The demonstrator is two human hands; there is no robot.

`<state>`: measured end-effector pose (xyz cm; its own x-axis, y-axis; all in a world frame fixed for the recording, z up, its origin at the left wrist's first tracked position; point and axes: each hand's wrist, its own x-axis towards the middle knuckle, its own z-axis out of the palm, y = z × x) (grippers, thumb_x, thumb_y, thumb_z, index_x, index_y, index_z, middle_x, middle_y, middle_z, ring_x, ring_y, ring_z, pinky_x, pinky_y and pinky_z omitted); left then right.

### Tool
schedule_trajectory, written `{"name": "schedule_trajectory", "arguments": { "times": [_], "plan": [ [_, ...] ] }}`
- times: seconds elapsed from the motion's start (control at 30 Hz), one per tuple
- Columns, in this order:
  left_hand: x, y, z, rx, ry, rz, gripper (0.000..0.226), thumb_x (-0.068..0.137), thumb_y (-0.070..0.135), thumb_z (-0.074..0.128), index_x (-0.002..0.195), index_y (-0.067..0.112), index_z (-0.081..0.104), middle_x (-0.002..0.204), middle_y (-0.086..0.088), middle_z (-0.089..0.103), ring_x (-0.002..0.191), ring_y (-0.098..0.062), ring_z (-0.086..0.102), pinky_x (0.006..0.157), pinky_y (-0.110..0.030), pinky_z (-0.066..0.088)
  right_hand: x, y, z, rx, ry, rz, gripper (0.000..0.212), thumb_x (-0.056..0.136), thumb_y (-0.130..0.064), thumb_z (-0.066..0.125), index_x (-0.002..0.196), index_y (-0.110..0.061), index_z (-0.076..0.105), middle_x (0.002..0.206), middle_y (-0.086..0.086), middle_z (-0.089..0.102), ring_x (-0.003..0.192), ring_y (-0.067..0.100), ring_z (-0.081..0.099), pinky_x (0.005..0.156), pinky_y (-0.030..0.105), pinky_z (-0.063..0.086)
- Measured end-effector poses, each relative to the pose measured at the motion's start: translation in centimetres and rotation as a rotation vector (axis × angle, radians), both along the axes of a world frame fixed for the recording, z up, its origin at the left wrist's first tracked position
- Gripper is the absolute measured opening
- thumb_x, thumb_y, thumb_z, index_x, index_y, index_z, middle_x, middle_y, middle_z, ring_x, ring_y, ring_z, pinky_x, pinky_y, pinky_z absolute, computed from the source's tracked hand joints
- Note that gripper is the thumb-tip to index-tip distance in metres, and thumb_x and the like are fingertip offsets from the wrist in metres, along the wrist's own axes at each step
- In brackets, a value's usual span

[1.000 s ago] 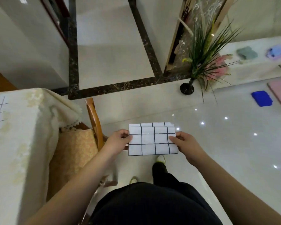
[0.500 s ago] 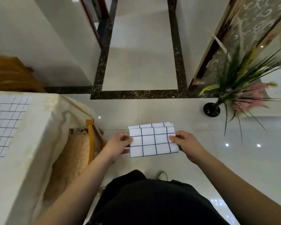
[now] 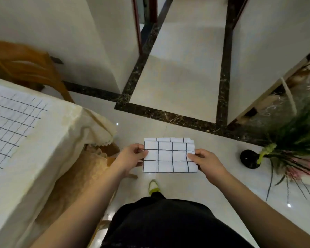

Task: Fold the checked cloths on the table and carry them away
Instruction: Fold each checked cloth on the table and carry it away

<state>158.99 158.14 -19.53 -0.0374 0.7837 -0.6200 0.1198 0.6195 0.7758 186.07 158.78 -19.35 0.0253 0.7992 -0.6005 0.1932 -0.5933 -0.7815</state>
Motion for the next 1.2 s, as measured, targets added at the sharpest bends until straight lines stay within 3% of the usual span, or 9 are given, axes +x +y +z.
{"name": "schedule_trajectory", "arguments": {
  "times": [0.23,0.53,0.73,0.83,0.9,1.07,1.2],
  "plan": [
    [-3.4,5.6,1.0,-0.027,-0.064,0.155,0.017,0.093,0.011,0.062,0.107,0.002,0.063,0.103,-0.016,0.070,0.085,-0.022,0.069,0.060,-0.022,0.056,-4.1,8.2,1.7,0.043,-0.039,0.149,0.010,0.091,-0.018,0.064,0.097,-0.011,0.068,0.092,0.005,0.072,0.086,0.019,0.069,0.073,0.027,0.056],
    [-6.9,10.4,0.9,-0.025,-0.072,0.366,0.008,0.095,0.011,0.058,0.098,0.008,0.065,0.093,-0.011,0.069,0.079,-0.019,0.067,0.062,-0.025,0.054,-9.0,18.2,1.3,0.022,0.006,0.298,0.009,0.090,-0.012,0.066,0.097,-0.006,0.068,0.092,0.008,0.073,0.079,0.016,0.069,0.060,0.018,0.050],
    [-8.7,14.7,0.3,-0.057,-0.037,0.541,0.011,0.095,0.014,0.059,0.103,0.009,0.065,0.097,-0.011,0.070,0.079,-0.018,0.067,0.061,-0.024,0.052,-12.5,26.7,-0.6,-0.017,0.044,0.468,0.008,0.089,-0.012,0.067,0.096,-0.007,0.068,0.092,0.008,0.074,0.083,0.018,0.070,0.068,0.025,0.053],
    [-8.9,16.8,0.6,-0.072,-0.026,0.646,0.013,0.096,0.014,0.058,0.104,0.007,0.065,0.091,-0.007,0.069,0.073,-0.014,0.066,0.054,-0.020,0.051,-14.2,30.8,-1.3,-0.029,0.065,0.562,0.005,0.089,-0.012,0.067,0.092,-0.007,0.067,0.087,0.008,0.073,0.071,0.010,0.068,0.060,0.020,0.049],
    [-9.0,17.8,0.9,-0.090,-0.025,0.721,0.015,0.096,0.014,0.058,0.104,0.003,0.063,0.089,-0.008,0.067,0.071,-0.015,0.064,0.052,-0.019,0.050,-15.4,33.1,-1.5,-0.041,0.065,0.630,0.007,0.089,-0.012,0.067,0.094,-0.008,0.067,0.092,0.010,0.073,0.077,0.015,0.069,0.062,0.023,0.049],
    [-9.7,18.7,1.4,-0.077,-0.010,0.822,0.015,0.095,0.020,0.060,0.103,0.008,0.063,0.085,-0.001,0.069,0.076,-0.016,0.064,0.063,-0.027,0.052,-18.9,37.4,-1.1,-0.052,0.100,0.787,0.002,0.090,-0.013,0.066,0.090,-0.015,0.067,0.092,0.005,0.073,0.084,0.018,0.069,0.066,0.026,0.050],
    [-10.8,18.5,1.8,-0.086,-0.003,0.916,0.017,0.095,0.015,0.060,0.109,0.006,0.061,0.102,-0.010,0.069,0.087,-0.020,0.066,0.065,-0.027,0.055,-22.4,39.3,-0.6,-0.060,0.110,0.889,0.002,0.090,-0.013,0.066,0.090,-0.013,0.065,0.093,0.006,0.072,0.079,0.013,0.068,0.060,0.020,0.048]
  ]
}}
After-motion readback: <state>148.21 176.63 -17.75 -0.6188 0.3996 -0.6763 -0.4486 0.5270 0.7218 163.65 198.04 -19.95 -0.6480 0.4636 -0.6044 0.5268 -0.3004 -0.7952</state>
